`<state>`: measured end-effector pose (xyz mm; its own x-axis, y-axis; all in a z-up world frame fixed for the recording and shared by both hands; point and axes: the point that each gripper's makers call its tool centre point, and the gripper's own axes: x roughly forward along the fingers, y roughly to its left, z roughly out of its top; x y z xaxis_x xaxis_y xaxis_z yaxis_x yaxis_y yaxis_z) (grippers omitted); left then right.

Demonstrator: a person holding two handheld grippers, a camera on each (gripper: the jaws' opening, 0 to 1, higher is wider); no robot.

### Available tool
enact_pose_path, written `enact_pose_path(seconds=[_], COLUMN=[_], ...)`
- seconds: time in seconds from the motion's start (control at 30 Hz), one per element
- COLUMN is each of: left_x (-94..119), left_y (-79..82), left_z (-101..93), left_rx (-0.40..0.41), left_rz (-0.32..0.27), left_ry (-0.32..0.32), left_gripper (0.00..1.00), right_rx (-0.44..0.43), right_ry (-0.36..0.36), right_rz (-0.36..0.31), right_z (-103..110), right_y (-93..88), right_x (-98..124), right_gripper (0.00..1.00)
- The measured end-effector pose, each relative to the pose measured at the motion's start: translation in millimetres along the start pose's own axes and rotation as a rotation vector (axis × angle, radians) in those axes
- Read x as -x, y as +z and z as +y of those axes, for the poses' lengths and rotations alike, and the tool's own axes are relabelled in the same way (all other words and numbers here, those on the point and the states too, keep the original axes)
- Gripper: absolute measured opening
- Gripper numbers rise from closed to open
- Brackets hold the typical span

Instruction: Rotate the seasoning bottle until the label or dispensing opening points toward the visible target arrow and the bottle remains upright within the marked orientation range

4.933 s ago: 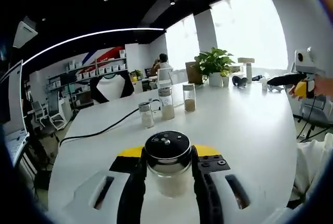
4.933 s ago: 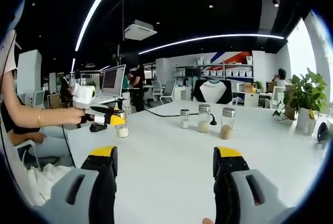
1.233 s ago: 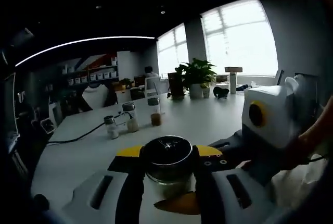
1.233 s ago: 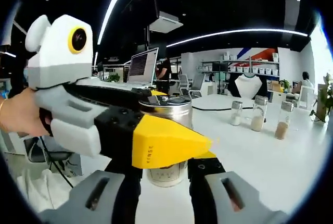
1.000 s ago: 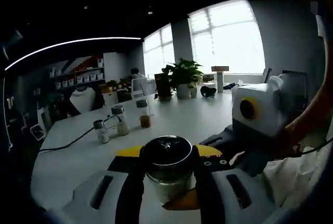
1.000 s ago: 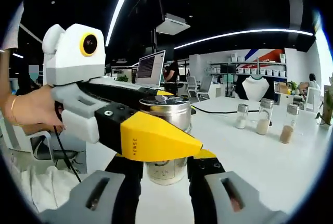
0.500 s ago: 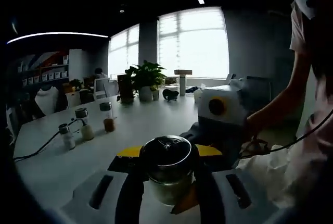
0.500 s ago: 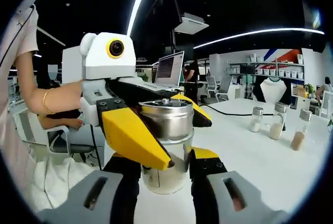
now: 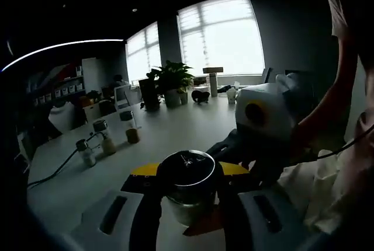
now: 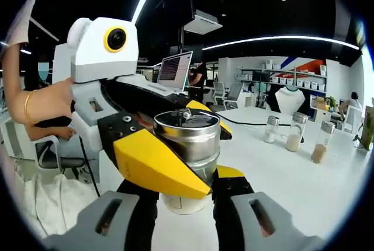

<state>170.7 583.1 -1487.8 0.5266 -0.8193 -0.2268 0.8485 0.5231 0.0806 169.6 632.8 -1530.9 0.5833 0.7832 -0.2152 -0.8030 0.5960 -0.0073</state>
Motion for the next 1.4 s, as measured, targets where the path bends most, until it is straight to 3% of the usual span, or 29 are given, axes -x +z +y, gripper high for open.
enact_pose_path(seconds=[0.1,0.23,0.3,0.37,0.57,0.67,0.83,0.93,1.13,1.27,1.4], left_x=[-1,-1,-1,-2,1,2,3,3,3,3,0], left_y=[2.2,1.9,2.5,0.7,2.2,4.4,11.8,15.3,15.1,15.2,15.0], left_z=[7.7,15.2,18.0,18.0,20.3,19.1,9.6,3.4,-4.5,-7.2,-5.9], left_rx=[0.024,0.011,0.011,0.018,0.073,0.061,0.023,0.060,0.064,0.066,0.029], left_rz=[-0.015,-0.008,-0.018,-0.013,-0.029,-0.027,-0.037,-0.058,-0.057,-0.060,-0.044], left_ry=[0.099,0.256,0.313,0.324,0.264,0.226,0.105,0.026,-0.049,-0.055,-0.008], left_gripper=[0.38,0.38,0.38,0.38,0.37,0.37,0.37,0.37,0.37,0.38,0.38], right_rx=[-0.002,-0.008,-0.016,-0.025,-0.017,-0.011,0.024,0.029,0.020,0.018,-0.001], right_ry=[-0.082,-0.139,-0.162,-0.162,-0.132,-0.097,-0.014,0.010,0.054,0.036,-0.047], right_rz=[-0.009,-0.016,-0.019,-0.017,-0.030,-0.043,-0.069,-0.070,-0.060,-0.057,-0.065], right_z=[-8,-11,-12,-13,-12,-11,-4,-3,2,3,-3], right_y=[3.0,4.0,4.4,3.7,4.7,7.6,14.5,16.0,13.6,13.1,12.9], right_x=[-2,-6,-8,-8,-5,-4,4,8,10,11,10], right_gripper=[0.32,0.32,0.32,0.32,0.33,0.33,0.32,0.33,0.33,0.33,0.32])
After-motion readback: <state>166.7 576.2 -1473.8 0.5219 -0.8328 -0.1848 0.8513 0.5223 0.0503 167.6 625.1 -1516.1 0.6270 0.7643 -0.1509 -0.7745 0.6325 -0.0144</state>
